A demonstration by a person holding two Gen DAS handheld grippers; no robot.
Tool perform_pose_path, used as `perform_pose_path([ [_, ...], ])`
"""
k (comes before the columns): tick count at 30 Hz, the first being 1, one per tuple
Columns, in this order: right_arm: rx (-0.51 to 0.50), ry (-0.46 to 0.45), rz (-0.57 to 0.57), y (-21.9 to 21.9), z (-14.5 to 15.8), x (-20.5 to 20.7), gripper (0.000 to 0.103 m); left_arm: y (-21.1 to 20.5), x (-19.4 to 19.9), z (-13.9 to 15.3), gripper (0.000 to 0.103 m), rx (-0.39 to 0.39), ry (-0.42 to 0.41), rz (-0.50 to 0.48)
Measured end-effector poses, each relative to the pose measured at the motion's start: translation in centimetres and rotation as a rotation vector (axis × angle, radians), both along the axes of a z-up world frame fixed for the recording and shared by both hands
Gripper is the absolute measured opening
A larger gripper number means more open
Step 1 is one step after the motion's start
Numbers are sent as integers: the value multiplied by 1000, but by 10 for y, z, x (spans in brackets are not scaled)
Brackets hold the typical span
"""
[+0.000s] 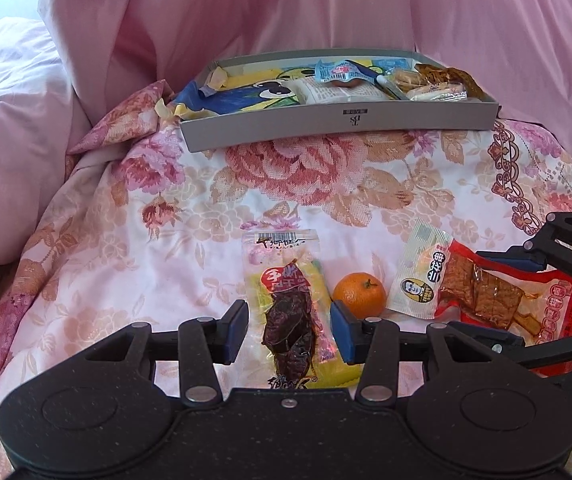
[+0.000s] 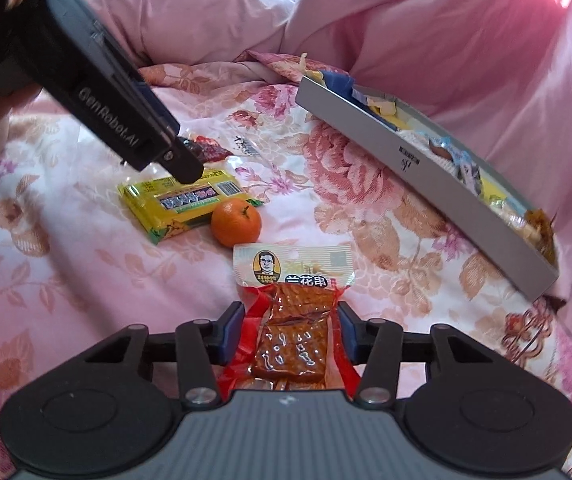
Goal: Organize snacks
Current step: 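Lift and carry the jerky and tofu-strip packets over the grey tray with both tools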
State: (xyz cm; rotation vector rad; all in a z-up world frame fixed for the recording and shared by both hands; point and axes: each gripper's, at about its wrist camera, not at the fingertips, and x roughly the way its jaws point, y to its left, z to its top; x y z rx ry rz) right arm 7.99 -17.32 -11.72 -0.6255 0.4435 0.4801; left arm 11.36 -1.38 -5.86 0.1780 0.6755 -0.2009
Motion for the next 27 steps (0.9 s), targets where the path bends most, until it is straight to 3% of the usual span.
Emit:
perform_pose_path([
  [15,-76,-103,15,-1,1,-6,52,1,-2,4,47,-14,-31,8],
  [27,-119,-242,2,-3,10,-9,52,1,-3,14,47,-90,-90,27],
])
